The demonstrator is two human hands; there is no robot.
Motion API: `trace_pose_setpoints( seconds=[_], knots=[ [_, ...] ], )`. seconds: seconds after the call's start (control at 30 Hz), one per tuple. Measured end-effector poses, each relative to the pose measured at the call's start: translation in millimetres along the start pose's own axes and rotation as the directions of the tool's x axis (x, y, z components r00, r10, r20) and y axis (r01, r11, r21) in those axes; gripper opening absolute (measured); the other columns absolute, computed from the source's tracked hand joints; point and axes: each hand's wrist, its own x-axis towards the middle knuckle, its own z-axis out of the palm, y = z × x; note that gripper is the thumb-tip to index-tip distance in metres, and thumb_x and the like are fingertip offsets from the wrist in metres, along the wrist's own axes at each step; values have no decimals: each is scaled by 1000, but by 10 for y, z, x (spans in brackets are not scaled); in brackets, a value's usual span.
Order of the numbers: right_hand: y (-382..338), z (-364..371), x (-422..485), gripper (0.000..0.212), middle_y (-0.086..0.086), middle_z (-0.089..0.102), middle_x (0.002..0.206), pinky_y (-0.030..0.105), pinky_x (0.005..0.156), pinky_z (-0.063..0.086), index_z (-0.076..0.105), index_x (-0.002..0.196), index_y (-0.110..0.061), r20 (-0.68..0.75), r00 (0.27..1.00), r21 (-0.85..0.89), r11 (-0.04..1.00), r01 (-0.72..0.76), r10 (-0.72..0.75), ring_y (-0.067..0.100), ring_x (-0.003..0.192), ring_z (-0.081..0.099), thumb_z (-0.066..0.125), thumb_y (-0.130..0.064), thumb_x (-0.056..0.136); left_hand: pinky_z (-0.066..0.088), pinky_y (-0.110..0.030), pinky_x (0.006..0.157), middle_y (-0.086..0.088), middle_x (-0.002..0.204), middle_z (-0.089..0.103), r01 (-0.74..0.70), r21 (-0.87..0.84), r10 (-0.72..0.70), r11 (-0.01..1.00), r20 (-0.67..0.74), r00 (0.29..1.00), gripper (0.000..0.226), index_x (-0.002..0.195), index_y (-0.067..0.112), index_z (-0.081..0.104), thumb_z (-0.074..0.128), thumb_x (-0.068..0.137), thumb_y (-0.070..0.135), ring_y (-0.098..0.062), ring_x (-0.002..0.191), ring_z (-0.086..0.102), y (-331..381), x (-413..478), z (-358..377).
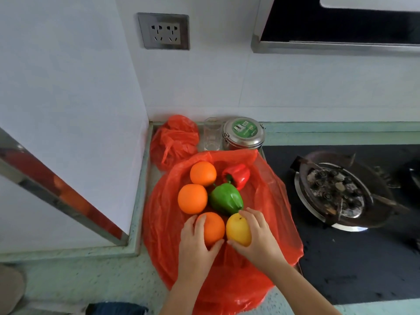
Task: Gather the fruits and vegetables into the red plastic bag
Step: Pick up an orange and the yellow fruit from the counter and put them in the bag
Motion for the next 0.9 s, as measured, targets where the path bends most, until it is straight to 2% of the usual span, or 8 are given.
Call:
trace_pose_setpoints(
  seconds=[0.2, 0.33, 0.5, 0.63, 0.7, 0.8, 0.9],
  knots=[
    [26, 8, -8, 84, -4, 30, 139, 31, 98, 36, 35, 134, -23, -6, 1000, -22, 1000, 10, -10, 18, 129, 32, 76, -48, 65, 48, -42, 83, -18, 120, 54, -54, 67, 54, 996, 12, 998, 72, 124, 19, 45, 58, 64, 55, -36, 107, 55, -2, -25, -13],
    [17, -7, 0, 84, -5, 33, 137, 28, 95, 36, 36, 133, -22, -20, 999, -31, 999, 26, -26, 17, 128, 33, 76, -49, 64, 50, -42, 81, -17, 120, 55, -78, 124, 75, 989, 26, 997, 73, 124, 17, 47, 55, 66, 60, -34, 106, 56, 1, -42, -28],
    [-7, -28, -12, 83, -4, 33, 137, 25, 93, 35, 36, 133, -23, -41, 999, -31, 999, 21, -23, 17, 127, 33, 75, -50, 65, 48, -42, 84, -17, 124, 52, -140, 157, 134, 978, 46, 990, 75, 126, 17, 46, 78, 63, 45, -34, 111, 53, -12, -63, -25],
    [-21, -75, -72, 81, -4, 32, 138, 24, 91, 34, 35, 134, -25, -57, 998, -38, 999, 9, -12, 16, 127, 32, 72, -52, 68, 48, -43, 84, -17, 124, 52, -178, 165, 175, 970, 35, 984, 73, 125, 16, 47, 80, 65, 41, -34, 111, 52, 49, -70, -66],
    [-45, -120, -109, 79, -4, 33, 139, 26, 92, 35, 35, 135, -24, -71, 997, -63, 998, 10, -15, 17, 127, 31, 66, -57, 69, 48, -43, 85, -18, 124, 52, -211, 177, 212, 961, 15, 977, 69, 124, 16, 46, 76, 68, 41, -35, 111, 52, 98, -65, -96],
    [-99, -209, -181, 78, -1, 38, 138, 32, 94, 38, 39, 134, -23, -118, 992, -120, 992, 26, -41, 19, 127, 34, 48, -67, 70, 48, -44, 87, -18, 122, 54, -269, 224, 276, 937, 3, 961, 57, 122, 15, 45, 55, 77, 49, -34, 111, 53, 223, -60, -144],
    [-132, -323, -282, 72, 1, 45, 134, 38, 92, 43, 45, 130, -22, -177, 982, -176, 984, 40, -71, 22, 122, 41, 41, -65, 72, 47, -45, 88, -18, 119, 56, -338, 259, 355, 905, -18, 935, 51, 118, 12, 52, 49, 81, 46, -34, 111, 54, 369, -93, -158]
  ],
)
